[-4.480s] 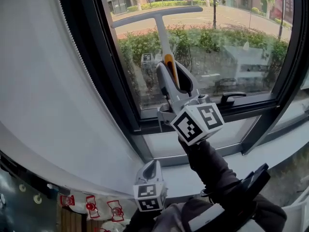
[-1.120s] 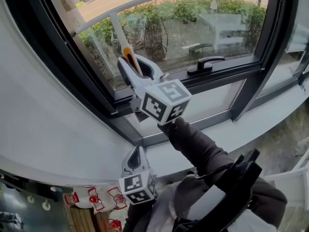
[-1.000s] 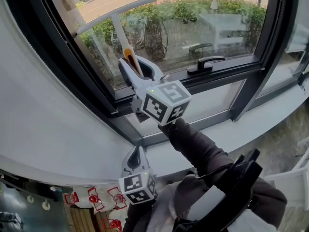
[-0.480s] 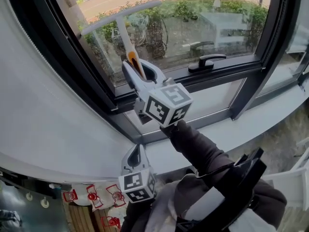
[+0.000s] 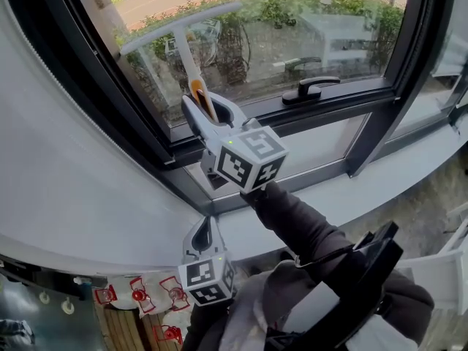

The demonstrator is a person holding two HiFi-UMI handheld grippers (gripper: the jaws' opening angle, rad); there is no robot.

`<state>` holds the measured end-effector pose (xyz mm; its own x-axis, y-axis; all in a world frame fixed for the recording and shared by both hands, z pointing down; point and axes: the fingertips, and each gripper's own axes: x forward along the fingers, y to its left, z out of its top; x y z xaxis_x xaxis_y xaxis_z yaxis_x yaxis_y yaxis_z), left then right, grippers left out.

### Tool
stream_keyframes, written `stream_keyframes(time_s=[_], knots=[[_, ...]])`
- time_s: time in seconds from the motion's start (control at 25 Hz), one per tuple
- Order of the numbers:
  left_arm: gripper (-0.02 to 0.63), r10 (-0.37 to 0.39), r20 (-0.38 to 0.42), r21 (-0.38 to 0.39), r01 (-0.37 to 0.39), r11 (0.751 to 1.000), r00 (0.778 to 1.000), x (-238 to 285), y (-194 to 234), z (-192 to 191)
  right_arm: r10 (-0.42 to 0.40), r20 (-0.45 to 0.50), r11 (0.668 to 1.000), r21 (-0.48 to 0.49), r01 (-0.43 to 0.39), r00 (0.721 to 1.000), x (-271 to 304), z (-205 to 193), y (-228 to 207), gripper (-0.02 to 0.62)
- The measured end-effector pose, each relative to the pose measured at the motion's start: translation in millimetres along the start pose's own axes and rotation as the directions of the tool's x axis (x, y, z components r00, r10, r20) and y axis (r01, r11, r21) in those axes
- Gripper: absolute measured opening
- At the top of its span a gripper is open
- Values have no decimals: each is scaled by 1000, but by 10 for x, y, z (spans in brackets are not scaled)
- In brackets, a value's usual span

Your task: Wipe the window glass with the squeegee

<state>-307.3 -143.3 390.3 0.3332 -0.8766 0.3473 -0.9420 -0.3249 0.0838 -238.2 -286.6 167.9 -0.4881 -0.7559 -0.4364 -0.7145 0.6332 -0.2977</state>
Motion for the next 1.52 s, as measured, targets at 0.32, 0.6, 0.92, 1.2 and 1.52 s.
stream_keyframes(time_s=[0.32,0.6,0.92,1.2,1.52], knots=[[0,-3,-9,-6,3,1000,1000,10,1,-26,1,-10,1000,0,-1,1000,-22,-49,-12,74],[0,-7,-7,-9,7,1000,1000,38,-19,-16,10,-22,1000,1,-10,1000,-57,-111,-19,71],[0,-19,-13,-1,19,1000,1000,72,-71,-20,13,-43,1000,14,-12,999,-105,-202,-44,69],[0,-20,-18,-2,20,1000,1000,82,-93,-40,9,-59,1000,25,-8,998,-153,-297,-64,66],[0,-21,-26,3,21,1000,999,71,-75,-67,5,-71,999,33,-3,997,-198,-376,-71,64]])
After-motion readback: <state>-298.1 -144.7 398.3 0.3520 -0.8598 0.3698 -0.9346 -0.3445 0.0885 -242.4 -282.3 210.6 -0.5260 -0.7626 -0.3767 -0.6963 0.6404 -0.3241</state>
